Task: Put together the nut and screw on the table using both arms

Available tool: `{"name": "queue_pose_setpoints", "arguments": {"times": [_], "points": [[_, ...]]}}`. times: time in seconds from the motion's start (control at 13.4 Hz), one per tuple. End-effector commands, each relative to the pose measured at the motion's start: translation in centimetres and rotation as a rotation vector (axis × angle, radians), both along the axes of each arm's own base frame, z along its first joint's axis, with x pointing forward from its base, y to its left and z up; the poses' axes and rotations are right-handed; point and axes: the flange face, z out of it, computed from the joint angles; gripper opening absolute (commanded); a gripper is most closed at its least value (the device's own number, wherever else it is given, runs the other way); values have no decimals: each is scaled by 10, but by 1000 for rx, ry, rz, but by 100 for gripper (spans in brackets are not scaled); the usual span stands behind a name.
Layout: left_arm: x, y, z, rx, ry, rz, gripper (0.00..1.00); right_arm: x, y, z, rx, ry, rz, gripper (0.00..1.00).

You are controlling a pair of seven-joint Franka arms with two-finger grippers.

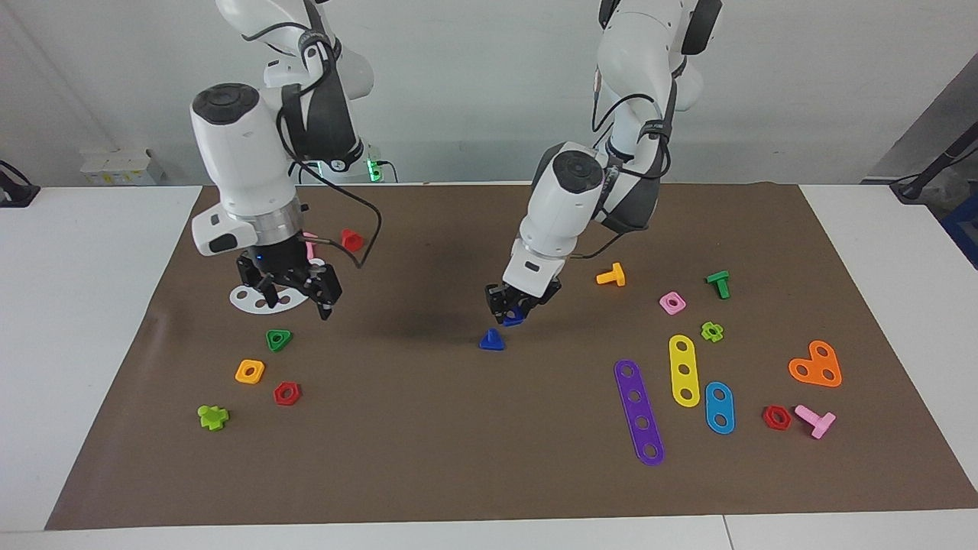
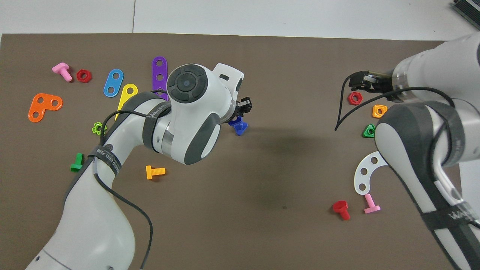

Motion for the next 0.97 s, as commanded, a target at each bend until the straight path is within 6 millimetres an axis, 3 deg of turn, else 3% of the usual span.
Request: {"name": "queue_pose_setpoints", "arguments": {"times": [0.0,0.22,0.45,0.89], "points": [[1,-25,-18,29,-22,-8,0,-31,-23,28,21,21,59,100],[-2,-26,-25,59,-33,-29,0,-40,-49,60,37,61,137,100],[-7,-28,-33,73,-26,-37,0,-45,-58,86,16,92,179,100],[-23,-23,-58,107,18,-49,0,-53,-44,85,17,147,236,100]]}}
